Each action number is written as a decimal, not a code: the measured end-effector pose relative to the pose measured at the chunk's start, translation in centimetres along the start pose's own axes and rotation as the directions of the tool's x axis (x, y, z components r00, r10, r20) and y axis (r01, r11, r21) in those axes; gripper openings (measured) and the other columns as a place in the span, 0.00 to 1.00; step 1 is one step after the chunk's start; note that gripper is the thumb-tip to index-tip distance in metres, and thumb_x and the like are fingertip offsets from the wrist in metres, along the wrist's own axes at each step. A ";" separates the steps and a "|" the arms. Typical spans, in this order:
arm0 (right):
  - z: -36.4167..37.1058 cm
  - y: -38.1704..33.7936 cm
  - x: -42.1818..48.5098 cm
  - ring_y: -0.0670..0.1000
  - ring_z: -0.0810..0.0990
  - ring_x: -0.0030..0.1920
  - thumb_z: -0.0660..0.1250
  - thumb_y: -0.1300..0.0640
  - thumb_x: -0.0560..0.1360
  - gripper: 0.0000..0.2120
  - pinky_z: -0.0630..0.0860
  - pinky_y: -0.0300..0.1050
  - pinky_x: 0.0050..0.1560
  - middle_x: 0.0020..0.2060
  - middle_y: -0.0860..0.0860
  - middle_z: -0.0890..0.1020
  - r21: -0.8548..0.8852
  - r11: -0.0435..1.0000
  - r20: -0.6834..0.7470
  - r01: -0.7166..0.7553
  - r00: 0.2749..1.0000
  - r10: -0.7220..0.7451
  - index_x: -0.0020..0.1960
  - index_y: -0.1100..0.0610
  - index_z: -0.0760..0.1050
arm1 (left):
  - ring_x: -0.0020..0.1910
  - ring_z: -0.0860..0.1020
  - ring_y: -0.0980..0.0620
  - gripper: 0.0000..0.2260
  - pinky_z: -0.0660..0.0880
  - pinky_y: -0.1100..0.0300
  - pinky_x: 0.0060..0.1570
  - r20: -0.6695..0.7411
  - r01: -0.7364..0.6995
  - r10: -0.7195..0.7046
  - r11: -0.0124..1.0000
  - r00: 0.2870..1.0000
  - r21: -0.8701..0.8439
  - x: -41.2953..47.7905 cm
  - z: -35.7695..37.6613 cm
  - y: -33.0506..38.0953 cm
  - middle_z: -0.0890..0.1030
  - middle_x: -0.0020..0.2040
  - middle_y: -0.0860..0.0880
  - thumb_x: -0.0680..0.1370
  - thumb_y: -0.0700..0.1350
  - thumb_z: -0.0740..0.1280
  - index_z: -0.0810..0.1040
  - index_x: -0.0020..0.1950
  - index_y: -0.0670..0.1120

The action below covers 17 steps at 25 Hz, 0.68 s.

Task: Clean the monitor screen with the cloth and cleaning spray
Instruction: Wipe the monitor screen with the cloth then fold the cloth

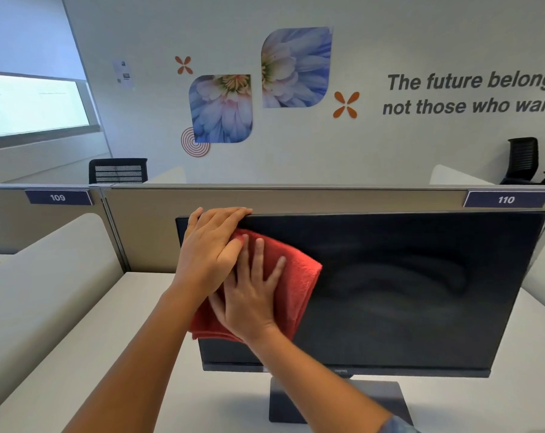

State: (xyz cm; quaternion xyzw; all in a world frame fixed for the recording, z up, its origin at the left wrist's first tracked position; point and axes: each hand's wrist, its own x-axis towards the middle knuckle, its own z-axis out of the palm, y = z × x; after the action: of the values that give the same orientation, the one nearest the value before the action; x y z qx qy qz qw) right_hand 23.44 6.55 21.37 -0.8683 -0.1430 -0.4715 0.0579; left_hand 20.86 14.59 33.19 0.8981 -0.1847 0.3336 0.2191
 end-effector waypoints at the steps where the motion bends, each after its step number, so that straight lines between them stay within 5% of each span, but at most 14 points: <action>1: 0.6 -0.3 -0.4 0.61 0.46 0.76 0.50 0.37 0.77 0.31 0.38 0.70 0.71 0.74 0.57 0.63 -0.012 0.999 0.034 0.039 0.999 -0.038 0.74 0.54 0.61 | 0.66 0.66 0.55 0.22 0.47 0.51 0.73 0.008 -0.003 0.003 1.000 1.000 -0.013 -0.1 -0.1 -0.1 0.74 0.65 0.52 0.72 0.46 0.55 0.70 0.66 0.51; 9: 3.2 2.2 -10.1 0.56 0.44 0.77 0.52 0.35 0.76 0.36 0.33 0.64 0.72 0.77 0.52 0.50 -0.161 0.803 0.352 0.574 0.794 -0.496 0.77 0.51 0.49 | 0.66 0.66 0.55 0.23 0.45 0.52 0.73 -0.012 -0.009 0.009 1.000 1.000 -0.002 -0.2 0.2 0.0 0.74 0.65 0.52 0.71 0.48 0.55 0.69 0.66 0.52; 12: 2.1 3.5 -8.8 0.54 0.44 0.77 0.55 0.35 0.75 0.36 0.34 0.61 0.73 0.77 0.51 0.48 -0.161 0.847 0.243 0.507 0.852 -0.463 0.77 0.48 0.49 | 0.65 0.66 0.56 0.23 0.45 0.52 0.73 -0.024 -0.026 0.026 1.000 0.999 0.006 -0.2 0.3 -0.1 0.75 0.64 0.53 0.71 0.50 0.54 0.69 0.66 0.53; 17: -1.3 9.1 -5.5 0.53 0.54 0.75 0.59 0.32 0.72 0.35 0.39 0.62 0.73 0.76 0.49 0.53 -0.071 0.977 -0.019 0.201 0.979 -0.203 0.74 0.44 0.57 | 0.64 0.67 0.56 0.23 0.47 0.51 0.73 -0.039 -0.044 0.044 0.999 0.998 0.003 -0.2 0.4 -0.1 0.75 0.63 0.54 0.71 0.53 0.54 0.70 0.65 0.53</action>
State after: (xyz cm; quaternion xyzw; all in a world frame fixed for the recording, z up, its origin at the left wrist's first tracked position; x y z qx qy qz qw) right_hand 22.28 -3.46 17.77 -0.8444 -0.2137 -0.4910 -0.0183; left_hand 20.99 14.52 32.73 0.8874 -0.1997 0.3558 0.2144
